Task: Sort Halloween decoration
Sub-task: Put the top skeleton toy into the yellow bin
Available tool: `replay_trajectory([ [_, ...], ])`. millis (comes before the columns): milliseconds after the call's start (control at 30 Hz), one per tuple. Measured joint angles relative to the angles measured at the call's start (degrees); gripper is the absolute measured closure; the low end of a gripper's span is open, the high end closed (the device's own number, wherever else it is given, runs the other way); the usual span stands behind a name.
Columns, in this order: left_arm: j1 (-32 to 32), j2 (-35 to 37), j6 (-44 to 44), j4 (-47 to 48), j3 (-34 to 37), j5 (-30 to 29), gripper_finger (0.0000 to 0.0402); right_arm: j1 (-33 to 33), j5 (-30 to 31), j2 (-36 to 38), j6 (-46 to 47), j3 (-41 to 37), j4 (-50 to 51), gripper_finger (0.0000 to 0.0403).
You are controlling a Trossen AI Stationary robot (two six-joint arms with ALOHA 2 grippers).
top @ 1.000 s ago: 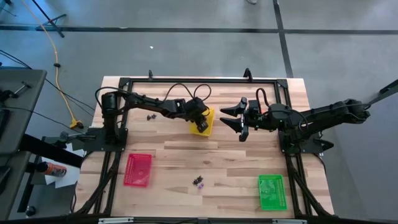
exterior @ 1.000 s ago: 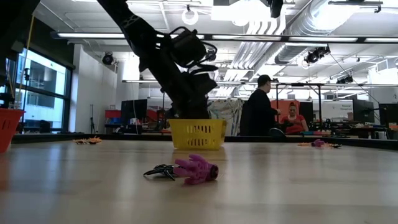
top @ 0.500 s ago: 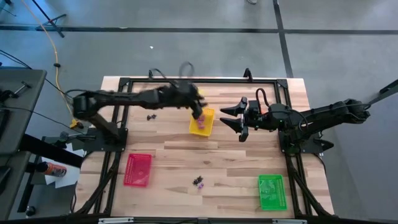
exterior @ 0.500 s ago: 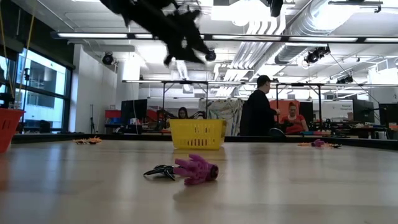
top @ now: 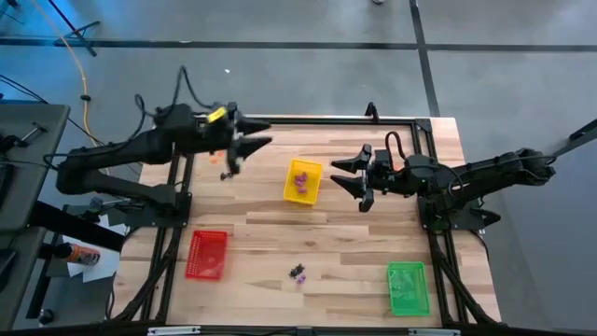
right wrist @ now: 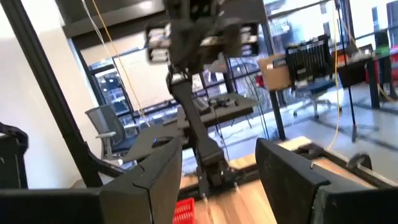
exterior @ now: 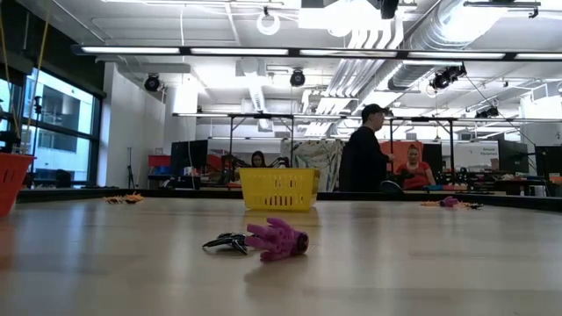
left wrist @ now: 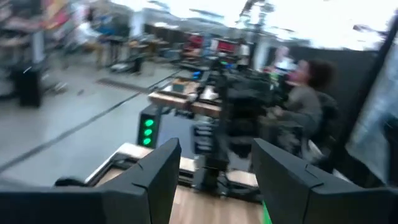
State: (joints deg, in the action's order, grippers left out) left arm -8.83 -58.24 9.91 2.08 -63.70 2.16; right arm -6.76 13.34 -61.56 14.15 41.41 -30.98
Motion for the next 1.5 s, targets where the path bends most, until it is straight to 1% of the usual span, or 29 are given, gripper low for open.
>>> replay_trajectory([
  [100,4.25,2.00,-2.47,-2.70,4.13,-1.16,0.0213,0.00,0.00,0.00,-2.51,0.00,-1.09,0.0203],
  [233,8.80,2.49,0.43,-12.37,12.90,-5.23,0.0213,0.02,0.00,0.00,-3.10,0.00,-1.40,0.0203],
  [367,11.56,2.27,1.25,-21.21,19.96,-8.87,0.0213,0.02,0.00,0.00,-3.10,0.00,-1.38,0.0203],
  [467,12.28,2.06,-0.29,-22.03,22.37,-10.23,0.0213,0.02,0.00,0.00,-3.12,0.00,-1.34,0.0203],
  [733,12.27,2.17,-0.11,-23.05,23.32,-10.47,0.0213,0.02,0.42,0.00,-4.71,0.00,-0.96,0.0203],
  [1500,12.23,2.17,-0.59,-22.95,23.32,-10.50,0.0213,0.02,0.72,0.00,-0.68,0.00,-0.97,0.0203],
])
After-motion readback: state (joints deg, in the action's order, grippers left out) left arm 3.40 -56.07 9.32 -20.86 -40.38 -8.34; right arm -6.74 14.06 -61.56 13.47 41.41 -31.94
